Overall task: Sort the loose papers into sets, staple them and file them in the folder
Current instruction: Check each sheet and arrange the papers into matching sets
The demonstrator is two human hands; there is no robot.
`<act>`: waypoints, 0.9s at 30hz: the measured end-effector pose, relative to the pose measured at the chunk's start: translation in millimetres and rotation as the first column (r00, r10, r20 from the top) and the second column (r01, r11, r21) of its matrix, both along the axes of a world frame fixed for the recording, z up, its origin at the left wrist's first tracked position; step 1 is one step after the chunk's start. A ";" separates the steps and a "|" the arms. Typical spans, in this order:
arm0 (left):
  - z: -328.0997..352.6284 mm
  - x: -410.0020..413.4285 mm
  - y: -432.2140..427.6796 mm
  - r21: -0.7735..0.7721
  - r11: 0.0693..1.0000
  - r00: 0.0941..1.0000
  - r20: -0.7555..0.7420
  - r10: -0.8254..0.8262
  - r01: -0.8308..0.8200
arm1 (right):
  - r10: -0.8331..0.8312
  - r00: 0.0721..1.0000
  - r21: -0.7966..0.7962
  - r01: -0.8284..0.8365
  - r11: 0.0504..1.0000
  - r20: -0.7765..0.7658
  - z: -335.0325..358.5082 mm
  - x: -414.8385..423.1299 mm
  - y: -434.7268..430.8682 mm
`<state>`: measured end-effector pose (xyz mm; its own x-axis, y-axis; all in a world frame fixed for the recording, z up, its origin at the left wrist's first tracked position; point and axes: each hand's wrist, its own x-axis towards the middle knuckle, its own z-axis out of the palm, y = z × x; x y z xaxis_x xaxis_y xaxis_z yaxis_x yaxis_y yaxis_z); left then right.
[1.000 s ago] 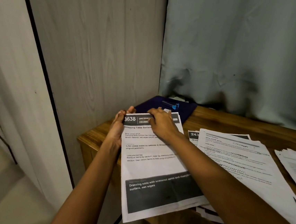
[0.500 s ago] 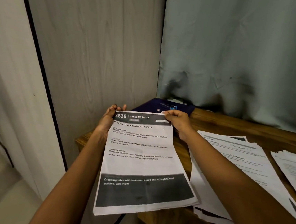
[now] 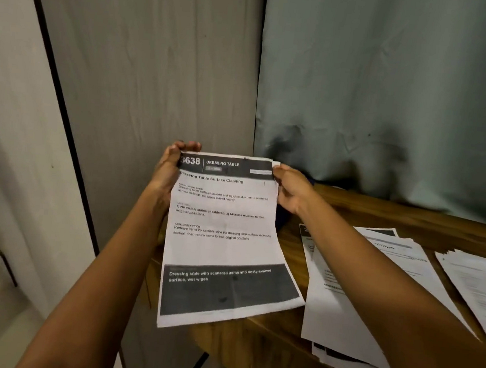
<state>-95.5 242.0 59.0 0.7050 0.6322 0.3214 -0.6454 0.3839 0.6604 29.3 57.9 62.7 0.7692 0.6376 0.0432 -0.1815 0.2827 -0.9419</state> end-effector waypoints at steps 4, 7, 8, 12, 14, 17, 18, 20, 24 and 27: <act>42.8 -7.4 -4.7 0.297 0.950 0.996 0.044 0.081 -0.090 | -0.059 0.994 0.153 0.044 0.987 0.090 33.7 0.0 1.2; 74.7 -15.6 -15.0 0.405 0.903 0.986 0.136 0.099 -0.146 | -0.152 0.978 0.285 0.106 0.953 0.144 58.1 -2.6 2.0; 84.6 -17.7 -18.9 0.419 0.893 0.979 0.178 0.096 -0.163 | -0.181 0.970 0.333 0.118 0.936 0.164 64.9 -3.8 2.6; 107.2 -23.0 -30.1 0.504 0.832 0.950 0.300 0.084 -0.233 | -0.248 0.934 0.436 0.117 0.892 0.258 77.3 -7.5 5.3; 105.4 -24.7 -31.2 0.542 0.803 0.948 0.304 0.090 -0.250 | -0.267 0.924 0.450 0.122 0.885 0.275 74.4 -7.4 6.3; 95.1 -25.8 -33.7 0.568 0.788 0.958 0.268 0.096 -0.238 | -0.287 0.915 0.431 0.146 0.891 0.283 66.0 -6.1 6.4; 92.7 -26.5 -35.2 0.570 0.790 0.962 0.260 0.087 -0.226 | -0.293 0.912 0.421 0.155 0.894 0.286 64.2 -5.7 5.8; 90.4 -28.4 -38.4 0.571 0.796 0.967 0.244 0.068 -0.200 | -0.305 0.907 0.411 0.169 0.896 0.292 63.8 -6.0 3.9; 89.2 -29.4 -42.2 0.549 0.829 0.983 0.181 0.008 -0.108 | -0.299 0.920 0.379 0.189 0.906 0.255 72.4 -10.3 -1.1; 87.4 -30.3 -42.7 0.525 0.849 0.991 0.134 -0.016 -0.057 | -0.279 0.932 0.352 0.188 0.917 0.229 78.4 -13.7 -1.9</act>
